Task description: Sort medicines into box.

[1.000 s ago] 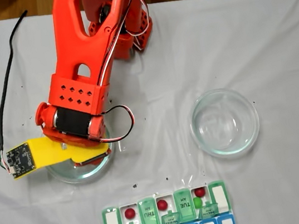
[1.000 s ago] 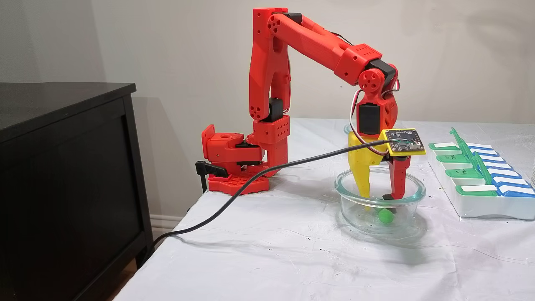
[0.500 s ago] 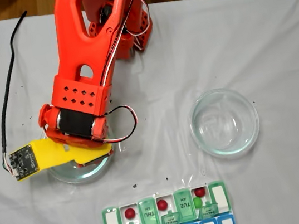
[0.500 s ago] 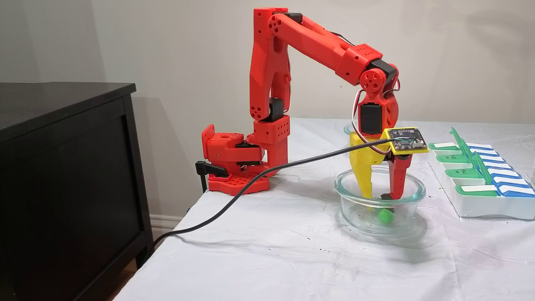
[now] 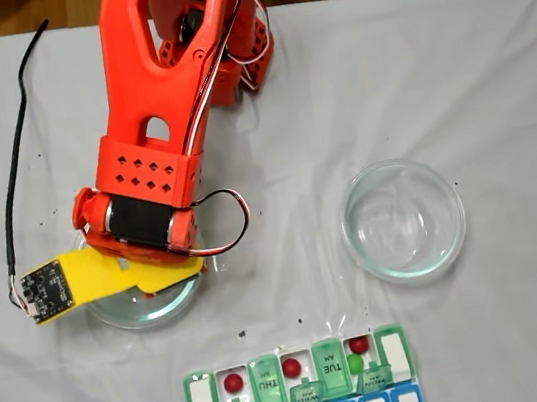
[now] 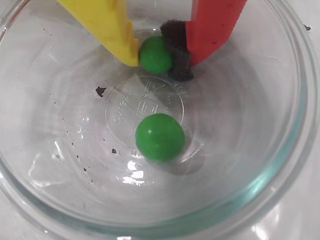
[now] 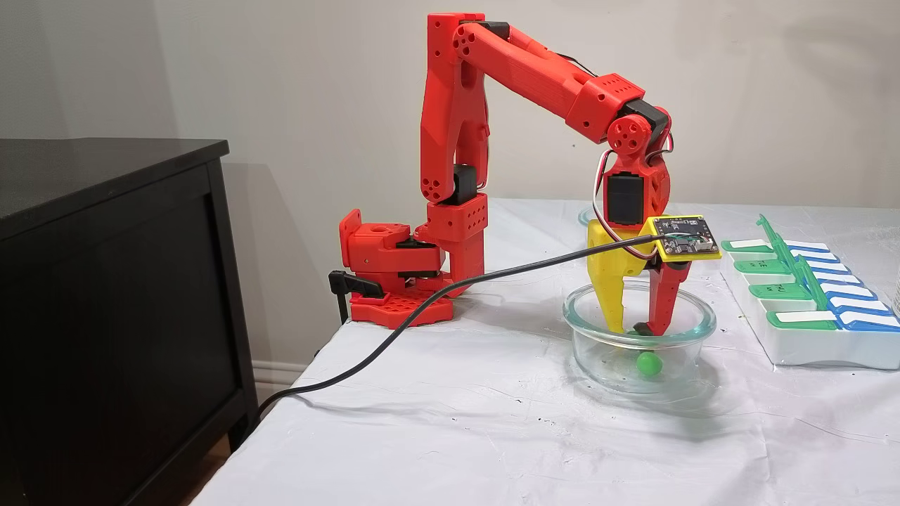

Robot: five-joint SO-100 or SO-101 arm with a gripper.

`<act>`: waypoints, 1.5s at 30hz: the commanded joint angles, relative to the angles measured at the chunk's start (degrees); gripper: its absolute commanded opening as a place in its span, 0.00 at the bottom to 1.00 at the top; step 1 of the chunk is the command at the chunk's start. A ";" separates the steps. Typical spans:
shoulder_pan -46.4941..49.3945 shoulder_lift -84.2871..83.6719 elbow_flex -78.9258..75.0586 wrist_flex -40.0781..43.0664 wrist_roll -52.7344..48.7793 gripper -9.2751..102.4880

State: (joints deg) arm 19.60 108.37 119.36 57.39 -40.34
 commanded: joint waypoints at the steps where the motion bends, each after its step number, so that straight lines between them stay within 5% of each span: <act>1: -0.09 7.12 -0.26 -0.18 0.26 0.08; 15: 4.31 19.16 -12.83 -0.88 2.72 0.08; 30: -16.79 19.86 -7.73 -10.81 11.43 0.08; 45: -24.43 9.58 -4.04 -26.72 11.87 0.08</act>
State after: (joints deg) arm -3.87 117.60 117.07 33.93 -27.77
